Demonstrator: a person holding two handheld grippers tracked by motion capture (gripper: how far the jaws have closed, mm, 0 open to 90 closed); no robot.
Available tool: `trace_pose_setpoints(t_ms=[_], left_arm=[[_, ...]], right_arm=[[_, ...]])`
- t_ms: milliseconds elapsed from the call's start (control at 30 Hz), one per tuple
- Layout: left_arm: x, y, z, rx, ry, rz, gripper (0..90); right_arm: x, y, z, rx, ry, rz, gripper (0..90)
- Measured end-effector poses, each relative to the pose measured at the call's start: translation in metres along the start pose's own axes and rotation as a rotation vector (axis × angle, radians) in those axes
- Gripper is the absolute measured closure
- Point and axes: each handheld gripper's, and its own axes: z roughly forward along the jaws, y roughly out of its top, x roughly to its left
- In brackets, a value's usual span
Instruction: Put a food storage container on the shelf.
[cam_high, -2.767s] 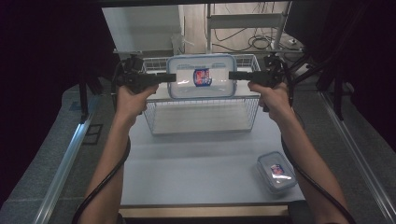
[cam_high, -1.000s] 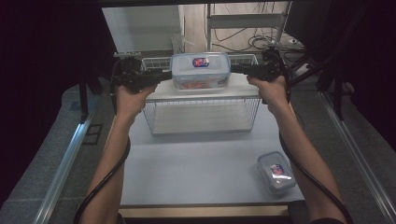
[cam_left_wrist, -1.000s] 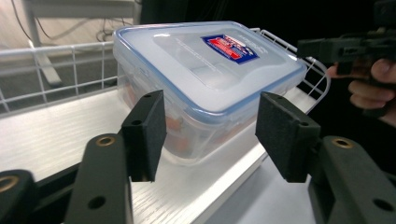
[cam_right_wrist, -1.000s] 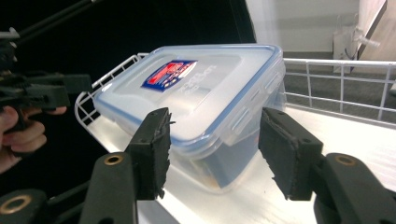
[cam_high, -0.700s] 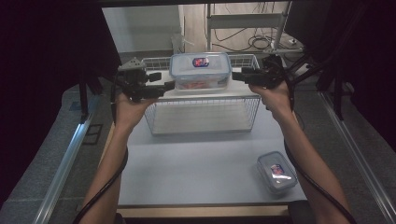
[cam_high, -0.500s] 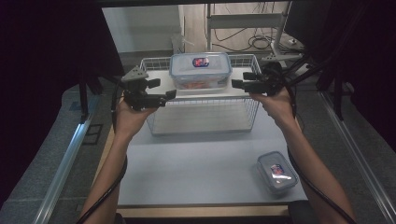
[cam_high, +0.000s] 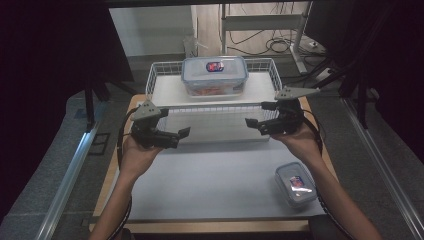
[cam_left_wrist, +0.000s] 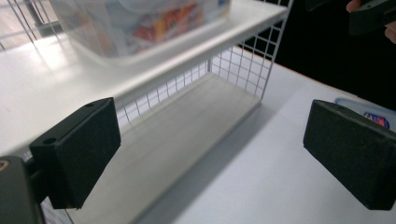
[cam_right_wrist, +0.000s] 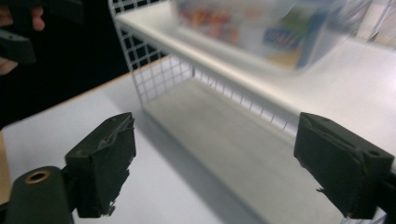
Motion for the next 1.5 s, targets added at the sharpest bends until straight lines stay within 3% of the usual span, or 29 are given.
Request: trace_pose_setpoints(t_ms=[233, 300, 533, 767, 867, 1000, 1133, 1300, 1400, 1500], left_arm=[[-0.012, -0.028, 0.000, 0.022, 0.002, -0.014, 2.9], [-0.016, -0.047, 0.002, 0.041, 0.005, -0.022, 2.9], [-0.026, -0.087, 0.004, 0.027, 0.001, -0.047, 2.7], [-0.035, -0.110, 0.005, 0.066, 0.009, -0.023, 2.1], [-0.037, -0.120, 0.004, 0.068, 0.007, -0.047, 2.1], [-0.043, -0.141, 0.004, 0.076, 0.006, -0.091, 2.1], [-0.045, -0.154, 0.004, 0.112, 0.010, -0.106, 2.2], [-0.043, -0.157, 0.005, 0.109, 0.026, -0.107, 2.4], [-0.042, -0.158, 0.003, 0.105, 0.036, -0.102, 2.4], [-0.044, -0.157, 0.003, 0.112, 0.064, -0.071, 2.5]], right_arm=[[0.016, -0.027, -0.002, 0.024, -0.003, -0.019, 9.1], [0.021, -0.040, -0.004, 0.038, -0.009, -0.023, 8.1], [0.026, -0.073, -0.003, 0.060, -0.018, -0.004, 6.6], [0.033, -0.108, 0.002, 0.050, -0.022, 0.015, 6.6], [0.038, -0.127, 0.005, 0.095, -0.053, -0.020, 6.6], [0.042, -0.140, 0.003, 0.106, -0.055, -0.016, 7.0], [0.044, -0.147, 0.001, 0.110, -0.055, -0.008, 7.4], [0.044, -0.151, 0.002, 0.134, -0.057, -0.019, 7.5], [0.043, -0.153, 0.003, 0.147, -0.060, -0.020, 7.5], [0.042, -0.154, 0.002, 0.150, -0.070, -0.013, 7.5]])
